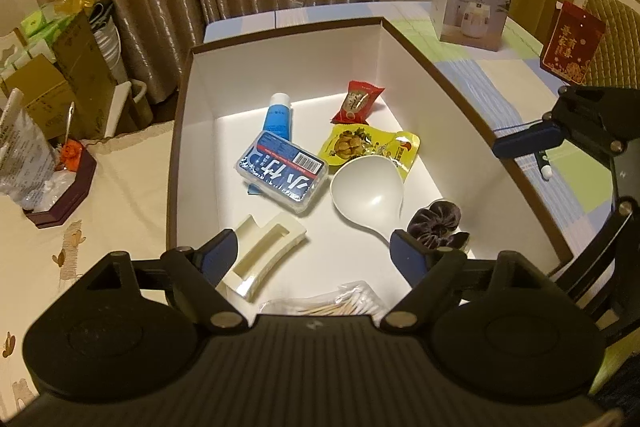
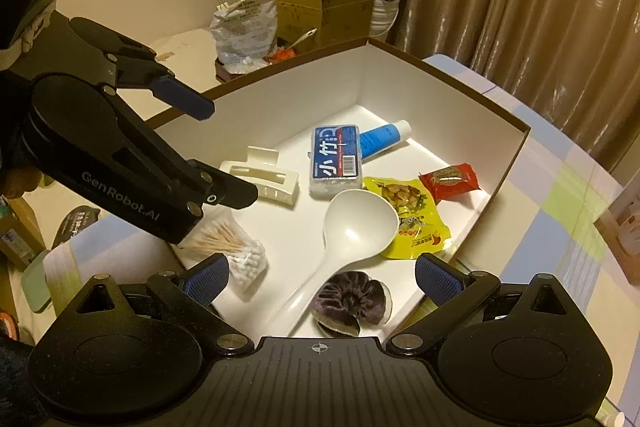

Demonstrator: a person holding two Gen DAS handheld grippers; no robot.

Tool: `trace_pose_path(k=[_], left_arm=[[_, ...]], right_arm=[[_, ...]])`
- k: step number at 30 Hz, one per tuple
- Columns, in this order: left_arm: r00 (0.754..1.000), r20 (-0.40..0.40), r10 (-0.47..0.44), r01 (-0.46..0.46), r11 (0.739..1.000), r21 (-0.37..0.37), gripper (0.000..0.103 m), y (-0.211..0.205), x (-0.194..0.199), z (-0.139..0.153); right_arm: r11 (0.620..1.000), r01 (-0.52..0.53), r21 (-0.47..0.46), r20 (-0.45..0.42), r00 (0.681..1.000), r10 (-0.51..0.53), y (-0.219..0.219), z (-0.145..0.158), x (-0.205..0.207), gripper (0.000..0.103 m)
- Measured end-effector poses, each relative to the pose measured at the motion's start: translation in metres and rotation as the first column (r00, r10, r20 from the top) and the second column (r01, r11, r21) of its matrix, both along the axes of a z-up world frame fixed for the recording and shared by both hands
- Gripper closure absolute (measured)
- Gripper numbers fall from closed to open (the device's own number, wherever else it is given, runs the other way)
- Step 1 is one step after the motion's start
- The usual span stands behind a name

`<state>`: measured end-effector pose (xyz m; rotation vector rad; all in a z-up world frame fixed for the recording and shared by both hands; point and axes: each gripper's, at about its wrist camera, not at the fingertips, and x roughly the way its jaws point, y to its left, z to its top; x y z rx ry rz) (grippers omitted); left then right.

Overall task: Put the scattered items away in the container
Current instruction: 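Withdraw both tools from the box toward the green tube and pill bottle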

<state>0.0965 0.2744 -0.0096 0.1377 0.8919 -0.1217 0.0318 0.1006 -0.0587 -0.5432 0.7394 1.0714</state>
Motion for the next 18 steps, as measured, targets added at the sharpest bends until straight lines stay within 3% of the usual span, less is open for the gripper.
trace_pose_path(k=[18], left_arm=[[0.991, 0.057, 0.122, -0.124, 0.992, 0.029, 0.015, -0.024, -0.041, 0.027]], right_arm=[[0.995, -0.053, 0.082, -0.015, 0.998, 0.055, -0.048, 0.021, -0.021, 0.000]])
